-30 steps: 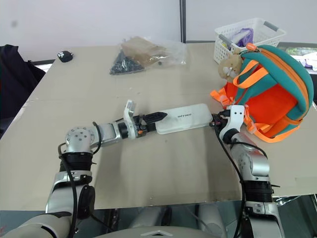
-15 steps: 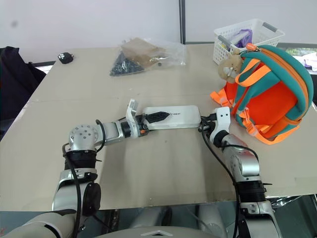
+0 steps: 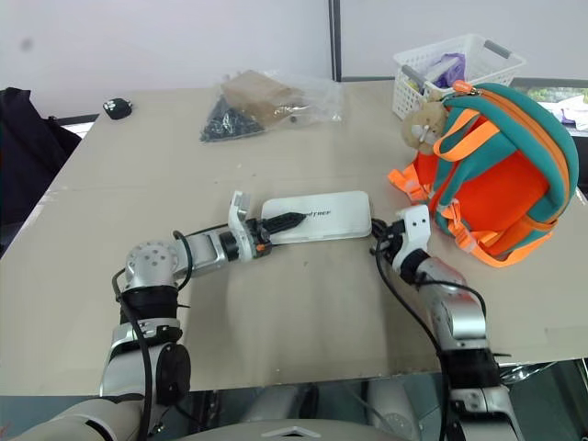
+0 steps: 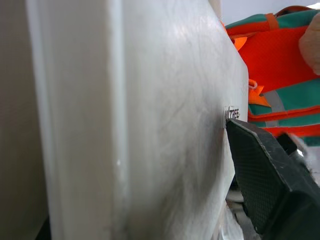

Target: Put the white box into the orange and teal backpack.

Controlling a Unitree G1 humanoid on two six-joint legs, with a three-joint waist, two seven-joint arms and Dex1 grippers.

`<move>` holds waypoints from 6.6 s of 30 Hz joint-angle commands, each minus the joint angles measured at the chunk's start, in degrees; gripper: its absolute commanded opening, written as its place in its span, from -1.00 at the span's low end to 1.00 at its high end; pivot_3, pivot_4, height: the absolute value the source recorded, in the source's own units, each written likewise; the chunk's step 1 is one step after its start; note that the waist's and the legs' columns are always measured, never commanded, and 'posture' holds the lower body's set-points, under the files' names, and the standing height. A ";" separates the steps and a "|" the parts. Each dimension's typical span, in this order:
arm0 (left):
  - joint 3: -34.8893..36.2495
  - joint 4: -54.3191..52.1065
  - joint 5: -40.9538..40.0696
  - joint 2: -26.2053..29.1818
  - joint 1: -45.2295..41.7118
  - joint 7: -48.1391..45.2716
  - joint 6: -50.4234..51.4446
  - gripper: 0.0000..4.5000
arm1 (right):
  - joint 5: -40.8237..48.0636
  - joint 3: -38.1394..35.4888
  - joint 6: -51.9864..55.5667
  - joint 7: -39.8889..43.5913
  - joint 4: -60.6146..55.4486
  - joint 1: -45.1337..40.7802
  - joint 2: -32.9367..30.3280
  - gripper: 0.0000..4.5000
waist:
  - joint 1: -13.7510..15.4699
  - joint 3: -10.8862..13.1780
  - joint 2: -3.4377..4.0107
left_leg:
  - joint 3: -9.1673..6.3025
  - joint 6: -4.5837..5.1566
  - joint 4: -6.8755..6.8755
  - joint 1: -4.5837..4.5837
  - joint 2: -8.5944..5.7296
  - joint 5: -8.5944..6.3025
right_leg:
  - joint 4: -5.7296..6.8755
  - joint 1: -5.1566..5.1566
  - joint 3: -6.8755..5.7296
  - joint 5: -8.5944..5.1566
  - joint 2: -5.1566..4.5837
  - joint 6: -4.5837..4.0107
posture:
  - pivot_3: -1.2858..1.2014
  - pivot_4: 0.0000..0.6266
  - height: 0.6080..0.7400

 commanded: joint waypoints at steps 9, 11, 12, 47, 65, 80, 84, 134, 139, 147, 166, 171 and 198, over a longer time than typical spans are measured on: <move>7.43 -18.48 -4.15 1.55 7.45 0.68 -4.68 0.13 | 7.72 -15.17 -8.16 -6.51 -19.45 11.46 -0.32 0.44 | 0.33 0.21 -0.17 | 0.01 -0.09 -0.01 -0.01 0.07 0.04 | 0.03 -0.03 0.04 0.00 0.06 0.00 | 0.03 -0.52 1.00; 8.15 -18.47 -3.54 2.29 7.05 1.22 -5.72 0.13 | 10.53 -18.05 -5.30 -10.49 -18.23 7.44 -0.23 0.85 | 0.50 0.22 -0.17 | 0.00 -0.09 -0.02 -0.02 0.04 0.04 | 0.02 -0.03 0.02 0.00 0.04 -0.01 | 0.03 -0.52 1.00; 8.66 -17.98 -3.38 2.49 6.69 1.65 -6.31 0.13 | 13.12 -19.00 -3.72 -11.28 -17.59 5.22 -0.34 0.85 | 0.46 0.23 -0.16 | 0.00 -0.09 -0.02 -0.02 0.04 0.04 | 0.02 -0.03 0.02 0.00 0.04 -0.01 | 0.03 -0.52 1.00; 2.19 -18.72 3.63 4.68 10.38 -3.10 -12.51 0.13 | 22.90 -21.70 -8.53 -14.10 4.59 -28.56 6.56 0.27 | 0.08 0.35 -0.18 | 0.14 -0.07 -0.08 -0.24 0.04 0.05 | 0.04 -0.34 0.15 0.01 0.04 -0.03 | 0.03 -0.52 1.00; 5.11 -22.62 0.47 6.48 8.80 -8.87 -15.78 0.13 | 49.31 -13.93 20.41 7.07 -9.30 -23.24 -3.87 -0.98 | -1.07 0.37 -0.17 | 0.13 -0.07 -0.12 -0.45 0.06 0.05 | 0.04 -0.58 0.16 0.01 0.03 -0.03 | 0.03 -0.52 1.00; 2.73 -30.18 10.74 7.98 6.11 -25.88 -43.06 0.13 | 56.98 -17.07 26.00 7.27 -7.55 -21.35 -8.54 -0.98 | 0.12 0.41 -0.27 | -0.12 -0.06 0.13 -1.06 -0.05 0.06 | -0.03 -0.91 -0.18 0.03 -0.12 -0.04 | 0.03 -0.52 1.00; 0.54 -25.69 17.29 7.51 4.22 -24.67 -49.55 0.13 | 57.91 -17.34 25.67 6.28 -8.15 -21.35 -7.97 -0.98 | 0.22 0.41 -0.28 | -0.10 -0.06 0.14 -1.06 -0.05 0.06 | -0.02 -0.91 -0.17 0.03 -0.11 -0.04 | 0.03 -0.52 1.00; -7.38 -15.20 22.30 -3.68 -5.91 -29.59 -54.38 0.96 | 53.04 -15.11 20.87 2.00 -12.08 -15.81 -2.70 -1.00 | -1.12 0.43 -0.38 | -0.37 -0.05 0.85 -1.30 -0.38 0.06 | 0.97 -1.35 0.23 0.05 -0.13 0.01 | 0.03 -0.52 1.00; -5.00 -22.11 14.16 -2.09 -5.44 -26.12 -46.29 0.96 | 52.64 -14.93 20.88 2.37 -11.21 -16.45 -2.83 -1.00 | -0.71 0.41 -0.43 | -0.42 -0.04 0.94 -1.33 -0.46 0.06 | 0.92 -1.31 0.12 0.05 -0.19 0.01 | 0.03 -0.52 1.00; -18.27 -20.86 22.46 -0.71 -4.84 -30.16 -44.73 0.96 | 51.88 -14.51 20.59 2.70 -10.97 -16.53 -2.15 -1.00 | -0.92 0.41 -0.42 | -0.31 -0.05 0.87 -1.22 -0.46 0.06 | 0.96 -1.29 0.12 0.05 -0.15 0.01 | 0.03 -0.52 1.00; -15.93 -0.24 35.79 -6.15 -12.96 -28.81 -70.28 0.96 | 51.00 -14.03 19.28 2.69 -12.06 -15.09 -0.44 -1.00 | -0.91 0.41 -0.44 | -0.26 -0.05 0.85 -1.17 -0.44 0.06 | 0.97 -1.28 0.16 0.05 -0.13 0.01 | 0.03 -0.52 1.00; -17.09 5.94 37.19 -7.72 -15.69 -30.73 -72.29 0.96 | 50.82 -14.01 19.08 2.91 -11.98 -15.16 -0.64 -1.00 | -0.88 0.40 -0.44 | -0.26 -0.05 0.85 -1.18 -0.45 0.06 | 0.96 -1.28 0.11 0.05 -0.14 0.01 | 0.03 -0.52 1.00; -23.87 7.81 50.56 -0.44 -7.87 -25.93 -64.57 -0.95 | 50.22 -14.03 17.39 1.30 -13.91 -13.35 0.85 -1.00 | -0.98 0.36 -0.45 | -0.27 -0.05 0.82 -1.11 -0.45 0.06 | 0.99 -1.27 0.15 0.05 -0.12 0.01 | 0.03 -0.52 1.00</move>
